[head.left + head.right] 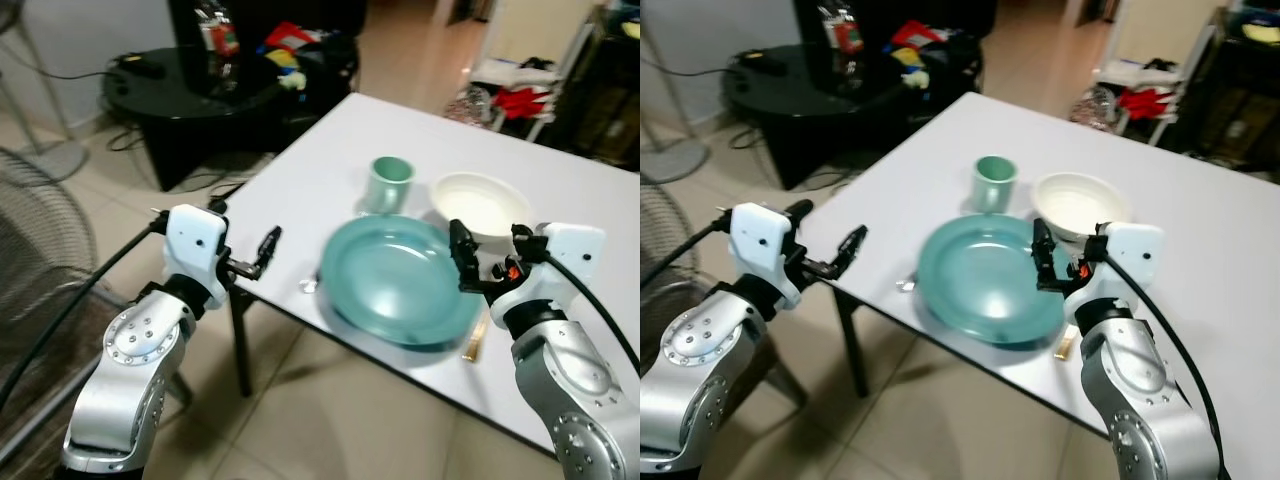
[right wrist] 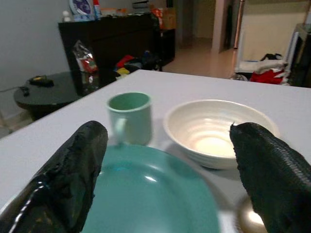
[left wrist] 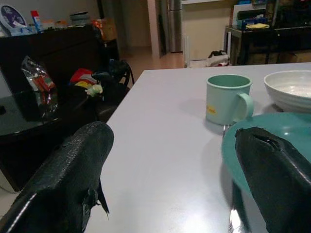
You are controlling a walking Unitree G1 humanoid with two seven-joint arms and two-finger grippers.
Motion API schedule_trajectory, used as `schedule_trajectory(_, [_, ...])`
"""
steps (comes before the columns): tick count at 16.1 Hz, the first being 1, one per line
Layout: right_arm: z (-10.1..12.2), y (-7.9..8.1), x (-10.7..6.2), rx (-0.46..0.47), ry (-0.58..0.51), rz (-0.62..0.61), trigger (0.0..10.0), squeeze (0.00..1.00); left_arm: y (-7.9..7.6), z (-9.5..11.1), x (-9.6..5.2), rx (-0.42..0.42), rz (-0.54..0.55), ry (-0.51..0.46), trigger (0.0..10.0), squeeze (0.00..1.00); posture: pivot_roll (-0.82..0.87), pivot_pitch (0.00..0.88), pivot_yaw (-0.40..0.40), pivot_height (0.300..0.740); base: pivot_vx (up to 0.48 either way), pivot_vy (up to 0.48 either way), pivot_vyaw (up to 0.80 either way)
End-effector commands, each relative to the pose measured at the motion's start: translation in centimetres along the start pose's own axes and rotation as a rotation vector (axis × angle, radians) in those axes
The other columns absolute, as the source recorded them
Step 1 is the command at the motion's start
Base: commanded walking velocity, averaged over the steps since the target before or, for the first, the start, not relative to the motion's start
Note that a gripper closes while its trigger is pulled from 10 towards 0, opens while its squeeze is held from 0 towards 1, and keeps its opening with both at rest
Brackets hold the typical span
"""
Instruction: Setting the table
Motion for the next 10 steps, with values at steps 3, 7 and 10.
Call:
schedule_trajectory(3, [-0.6,0.2,-0.5,-0.035,-0.01,0.031,10.0,1.0,0.0,0.3,-0.2,-0.001,0.021,-0.005,10.0,0.0,-0.01,0.026,-0.04,0.74,0.0,-0.43,0.0])
schedule_trajectory(7, [-0.7,1.0,-0.4,-0.124,-0.018,0.055,10.0,1.0,0.2,0.1,-0.1,-0.022,0.044,0.005,10.0,0.0,-0.02,0.029,-0.037,0.74,0.0,-0.215,0.2])
schedule_trajectory(10, [-0.2,1.2,-0.3,-0.09,-0.046,0.089,10.0,1.0,0.0,0.4,0.0,-0.024,0.04,-0.01,10.0,0.0,-0.02,0.025,-0.039,0.74,0.0,0.0,0.8])
Point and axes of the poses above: a point about 5 cm out from each wrist's last joint towards the gripper, its own x axis pointing out of the wrist towards the gripper, its own z axis along the axis of the wrist's last joint, y = z × x, the point moved 1 cm from there along x, pointing out of the wrist towards the gripper, and after that the axes turned 3 degrees about x, right-handed, at the moved point
